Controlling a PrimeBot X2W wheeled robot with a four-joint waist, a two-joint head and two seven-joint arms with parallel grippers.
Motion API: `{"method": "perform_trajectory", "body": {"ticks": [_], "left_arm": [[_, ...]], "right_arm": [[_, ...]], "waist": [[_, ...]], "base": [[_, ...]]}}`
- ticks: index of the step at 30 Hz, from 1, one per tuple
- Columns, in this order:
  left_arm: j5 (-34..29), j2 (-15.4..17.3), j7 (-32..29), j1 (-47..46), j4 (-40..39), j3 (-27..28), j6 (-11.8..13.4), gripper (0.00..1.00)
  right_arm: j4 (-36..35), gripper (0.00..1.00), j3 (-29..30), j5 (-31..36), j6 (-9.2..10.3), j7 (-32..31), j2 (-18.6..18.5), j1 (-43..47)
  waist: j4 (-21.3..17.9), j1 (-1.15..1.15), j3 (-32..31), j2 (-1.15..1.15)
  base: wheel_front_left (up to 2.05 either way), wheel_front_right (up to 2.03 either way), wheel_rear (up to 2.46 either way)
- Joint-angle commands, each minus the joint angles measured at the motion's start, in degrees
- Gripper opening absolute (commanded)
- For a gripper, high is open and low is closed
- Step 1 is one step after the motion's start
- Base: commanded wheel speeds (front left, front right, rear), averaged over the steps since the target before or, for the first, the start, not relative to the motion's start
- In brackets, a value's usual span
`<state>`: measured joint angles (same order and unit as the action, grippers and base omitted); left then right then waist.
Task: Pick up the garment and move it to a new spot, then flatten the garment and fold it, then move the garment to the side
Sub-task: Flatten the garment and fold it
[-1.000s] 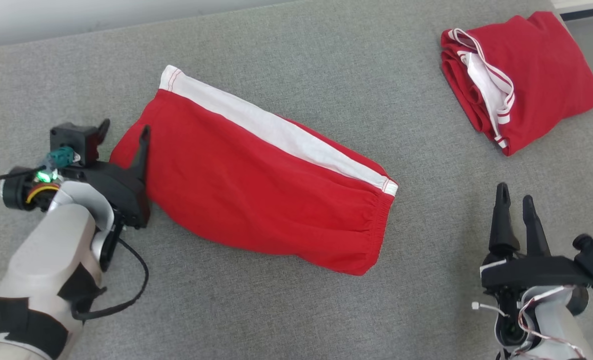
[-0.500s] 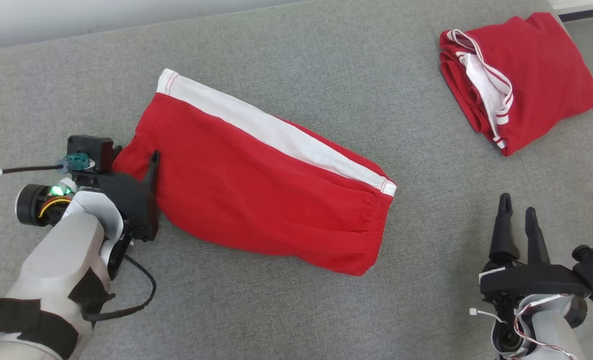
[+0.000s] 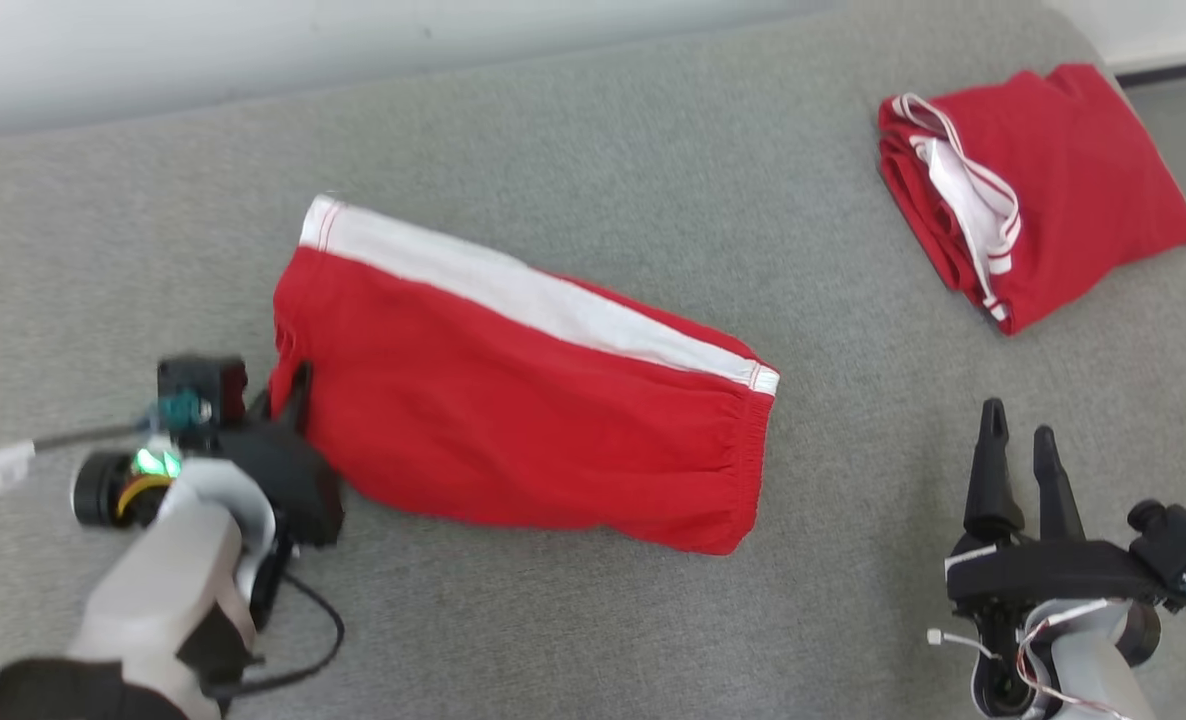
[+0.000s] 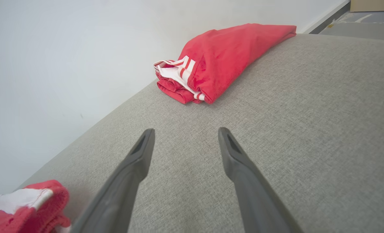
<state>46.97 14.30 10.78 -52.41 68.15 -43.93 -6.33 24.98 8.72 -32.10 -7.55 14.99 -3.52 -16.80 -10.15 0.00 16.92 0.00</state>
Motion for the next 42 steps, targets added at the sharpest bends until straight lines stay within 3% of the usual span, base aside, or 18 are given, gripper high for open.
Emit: {"method": "perform_trajectory", "body": {"ticks": [1,10,20,21,22,23,33,42], "left_arm": [[1.04,-0.1,1.17,4.21,1.53,0.38,1.12,0.0],[3.83,-2.38,4.13,13.17,0.12,4.73,3.73,0.0],[-0.14,-2.19,4.26,22.83,-10.36,11.47,8.17,0.0],[-1.13,-1.91,4.27,23.49,-11.62,12.16,8.79,0.14],[-2.04,-1.83,4.3,24.43,-13.01,12.81,9.3,0.43],[-3.22,-1.77,4.39,25.38,-14.21,13.57,9.88,1.0],[-17.74,-0.66,4.4,38.23,-32.25,24.57,15.02,1.0],[-27.27,-2.36,4.4,49.27,-42.89,34.77,13.44,1.0]], "right_arm": [[0.28,1.0,-0.03,0.03,0.16,0.22,0.16,1.23],[2.4,1.0,-0.48,1.51,0.16,0.22,0.04,3.99],[3.51,1.0,-1.96,4.2,0.16,0.22,-0.68,5.99],[3.55,1.0,-2.43,4.79,0.16,0.23,-0.72,6.02],[3.78,1.0,-2.41,4.78,0.16,0.23,-0.62,6.05],[3.99,1.0,-2.68,5.05,0.16,0.22,-0.55,6.11],[4.5,1.0,-3.73,7.52,0.16,0.23,-0.51,7.36],[4.11,1.0,-4.75,14.04,0.16,0.23,-0.2,8.24]], "waist": [[1.71,0.0,-2.62,0.0],[6.27,0.0,-8.47,0.0],[9.93,0.0,-11.75,0.0],[10.04,0.0,-11.88,0.0],[10.15,0.0,-12.07,0.0],[10.24,0.0,-12.23,0.0],[11.57,0.0,-14.59,0.0],[13.13,0.0,-17.29,0.0]], "base": [[0.0,0.0,0.0],[0.0,0.0,0.0],[0.0,0.0,0.0],[0.0,0.0,0.0],[0.0,0.0,0.0],[0.0,0.0,0.0],[0.0,0.0,0.0],[0.0,0.0,0.0]]}}
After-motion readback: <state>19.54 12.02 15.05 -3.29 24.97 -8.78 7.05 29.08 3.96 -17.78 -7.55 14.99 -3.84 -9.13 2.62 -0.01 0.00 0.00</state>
